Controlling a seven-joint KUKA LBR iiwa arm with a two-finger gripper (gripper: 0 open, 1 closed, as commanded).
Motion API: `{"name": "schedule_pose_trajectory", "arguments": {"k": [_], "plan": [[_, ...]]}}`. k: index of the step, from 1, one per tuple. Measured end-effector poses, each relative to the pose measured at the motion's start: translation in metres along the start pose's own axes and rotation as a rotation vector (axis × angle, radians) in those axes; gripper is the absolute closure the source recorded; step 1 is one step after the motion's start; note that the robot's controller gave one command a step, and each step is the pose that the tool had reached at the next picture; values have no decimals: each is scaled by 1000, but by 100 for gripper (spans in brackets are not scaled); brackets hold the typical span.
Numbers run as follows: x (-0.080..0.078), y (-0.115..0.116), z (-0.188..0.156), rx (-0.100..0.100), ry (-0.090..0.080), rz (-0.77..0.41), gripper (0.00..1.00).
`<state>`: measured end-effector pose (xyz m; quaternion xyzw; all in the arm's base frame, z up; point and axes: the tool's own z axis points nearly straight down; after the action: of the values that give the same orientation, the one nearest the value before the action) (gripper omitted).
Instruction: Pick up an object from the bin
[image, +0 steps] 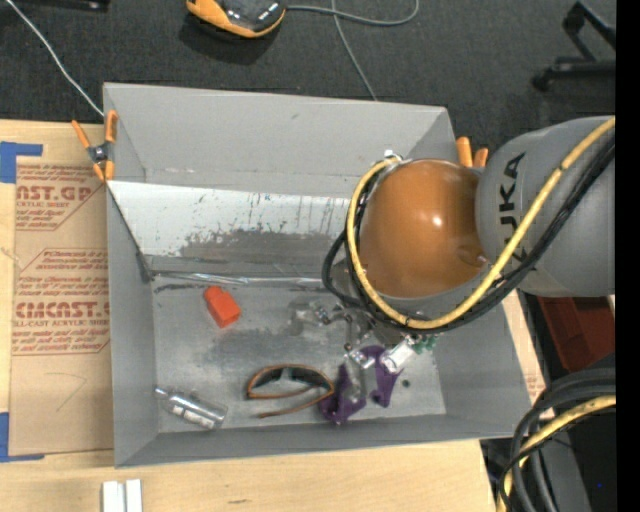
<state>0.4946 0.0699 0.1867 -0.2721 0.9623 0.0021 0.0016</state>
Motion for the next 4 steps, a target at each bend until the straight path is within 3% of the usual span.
{"name": "schedule_pose_trajectory", "arguments": {"k": [1,2,3,4], "plan": [[0,0,0,0,0,0,0],[8,14,51,-3,1,-147,0],[4,9,53,-2,0,317,0],[1,19,74,-3,1,-162,0]]}}
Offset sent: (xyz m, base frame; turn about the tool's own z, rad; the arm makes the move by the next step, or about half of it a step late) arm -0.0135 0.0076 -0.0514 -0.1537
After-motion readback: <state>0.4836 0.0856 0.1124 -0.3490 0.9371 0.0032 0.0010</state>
